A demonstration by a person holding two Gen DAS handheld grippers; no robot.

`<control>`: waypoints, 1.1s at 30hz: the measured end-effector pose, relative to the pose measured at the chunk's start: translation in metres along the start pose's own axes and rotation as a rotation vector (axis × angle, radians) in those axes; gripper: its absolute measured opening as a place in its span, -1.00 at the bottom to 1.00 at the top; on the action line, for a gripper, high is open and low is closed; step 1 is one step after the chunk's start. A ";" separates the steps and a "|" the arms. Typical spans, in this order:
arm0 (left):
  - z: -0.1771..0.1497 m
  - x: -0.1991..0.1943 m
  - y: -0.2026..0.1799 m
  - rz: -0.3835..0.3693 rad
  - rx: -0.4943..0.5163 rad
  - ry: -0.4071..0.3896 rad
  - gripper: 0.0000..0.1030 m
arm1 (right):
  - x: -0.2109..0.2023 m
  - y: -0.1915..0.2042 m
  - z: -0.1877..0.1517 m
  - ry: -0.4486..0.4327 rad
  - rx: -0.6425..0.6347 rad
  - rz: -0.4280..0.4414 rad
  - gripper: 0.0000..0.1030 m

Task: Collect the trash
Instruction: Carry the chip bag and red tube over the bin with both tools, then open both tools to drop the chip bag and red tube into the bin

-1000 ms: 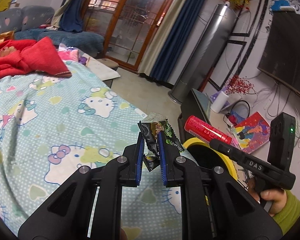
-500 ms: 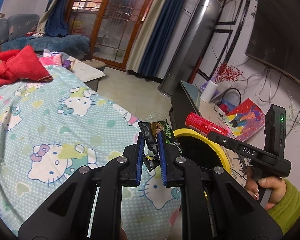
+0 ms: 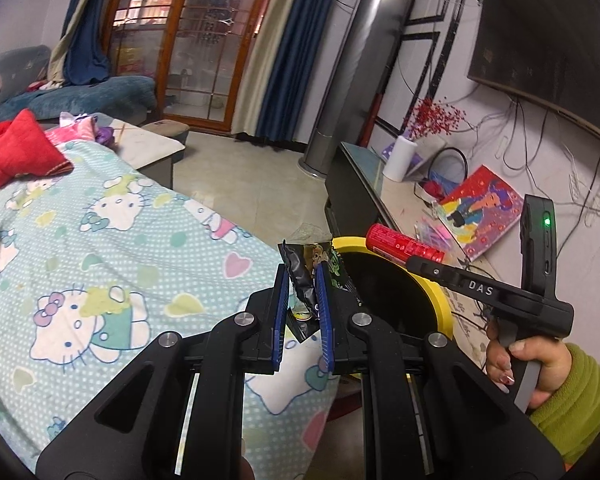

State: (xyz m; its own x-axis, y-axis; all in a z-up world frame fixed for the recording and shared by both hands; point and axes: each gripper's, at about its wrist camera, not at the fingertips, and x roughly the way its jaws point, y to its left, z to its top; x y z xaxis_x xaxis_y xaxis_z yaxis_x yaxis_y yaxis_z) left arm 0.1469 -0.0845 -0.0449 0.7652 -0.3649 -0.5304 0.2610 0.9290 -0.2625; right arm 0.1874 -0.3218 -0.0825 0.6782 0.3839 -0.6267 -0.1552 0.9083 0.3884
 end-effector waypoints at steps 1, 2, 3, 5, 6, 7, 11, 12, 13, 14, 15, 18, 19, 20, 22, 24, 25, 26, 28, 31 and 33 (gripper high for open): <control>-0.001 0.002 -0.003 -0.001 0.007 0.005 -0.82 | 0.000 -0.002 -0.001 0.002 0.001 -0.005 -0.45; -0.002 0.004 -0.006 -0.004 0.016 0.012 -0.82 | -0.001 -0.005 -0.002 0.003 0.003 -0.011 -0.45; -0.003 0.006 -0.009 -0.005 0.024 0.017 -0.82 | -0.001 -0.007 -0.003 0.004 0.003 -0.020 -0.45; -0.005 0.009 -0.015 -0.009 0.041 0.027 -0.82 | -0.001 -0.011 -0.005 0.008 0.006 -0.029 -0.45; -0.006 0.010 -0.017 -0.011 0.048 0.030 -0.82 | -0.001 -0.014 -0.006 0.011 0.009 -0.034 -0.45; -0.006 0.011 -0.020 -0.012 0.053 0.033 -0.82 | -0.001 -0.016 -0.007 0.015 0.013 -0.040 -0.45; -0.009 0.017 -0.030 -0.020 0.081 0.049 -0.82 | 0.000 -0.026 -0.011 0.027 0.034 -0.057 -0.45; -0.010 0.018 -0.033 -0.021 0.089 0.053 -0.82 | 0.001 -0.029 -0.011 0.031 0.041 -0.062 -0.45; -0.011 0.020 -0.035 -0.023 0.095 0.057 -0.82 | 0.001 -0.031 -0.012 0.034 0.046 -0.065 -0.45; -0.013 0.023 -0.038 -0.026 0.103 0.065 -0.82 | 0.002 -0.033 -0.012 0.037 0.049 -0.069 -0.45; -0.014 0.025 -0.040 -0.029 0.109 0.069 -0.82 | 0.002 -0.035 -0.013 0.040 0.054 -0.075 -0.45; -0.017 0.031 -0.049 -0.037 0.133 0.086 -0.82 | 0.003 -0.042 -0.014 0.047 0.071 -0.082 -0.45; -0.018 0.033 -0.051 -0.041 0.139 0.089 -0.82 | 0.003 -0.044 -0.014 0.050 0.076 -0.082 -0.45; -0.019 0.036 -0.054 -0.046 0.149 0.096 -0.82 | 0.003 -0.046 -0.014 0.053 0.080 -0.084 -0.45; -0.022 0.042 -0.059 -0.051 0.164 0.109 -0.82 | 0.004 -0.051 -0.014 0.059 0.093 -0.095 -0.45; -0.025 0.048 -0.066 -0.065 0.182 0.123 -0.82 | 0.004 -0.055 -0.015 0.066 0.106 -0.097 -0.45; -0.026 0.051 -0.068 -0.068 0.188 0.127 -0.82 | 0.004 -0.057 -0.015 0.067 0.111 -0.101 -0.45; -0.028 0.055 -0.071 -0.073 0.198 0.137 -0.82 | 0.004 -0.060 -0.015 0.068 0.115 -0.102 -0.45; -0.030 0.060 -0.077 -0.082 0.209 0.151 -0.82 | 0.005 -0.064 -0.015 0.078 0.121 -0.100 -0.45; -0.032 0.069 -0.082 -0.092 0.220 0.166 -0.82 | 0.004 -0.070 -0.014 0.077 0.130 -0.106 -0.44; -0.031 0.075 -0.084 -0.095 0.216 0.177 -0.82 | 0.005 -0.074 -0.014 0.083 0.135 -0.106 -0.44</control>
State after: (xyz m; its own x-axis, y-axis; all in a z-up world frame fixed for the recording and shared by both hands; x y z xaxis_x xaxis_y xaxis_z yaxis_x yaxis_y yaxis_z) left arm 0.1637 -0.1915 -0.0876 0.6217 -0.4384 -0.6491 0.4603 0.8750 -0.1502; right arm 0.1921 -0.3847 -0.1239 0.6233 0.3047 -0.7202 0.0156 0.9160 0.4010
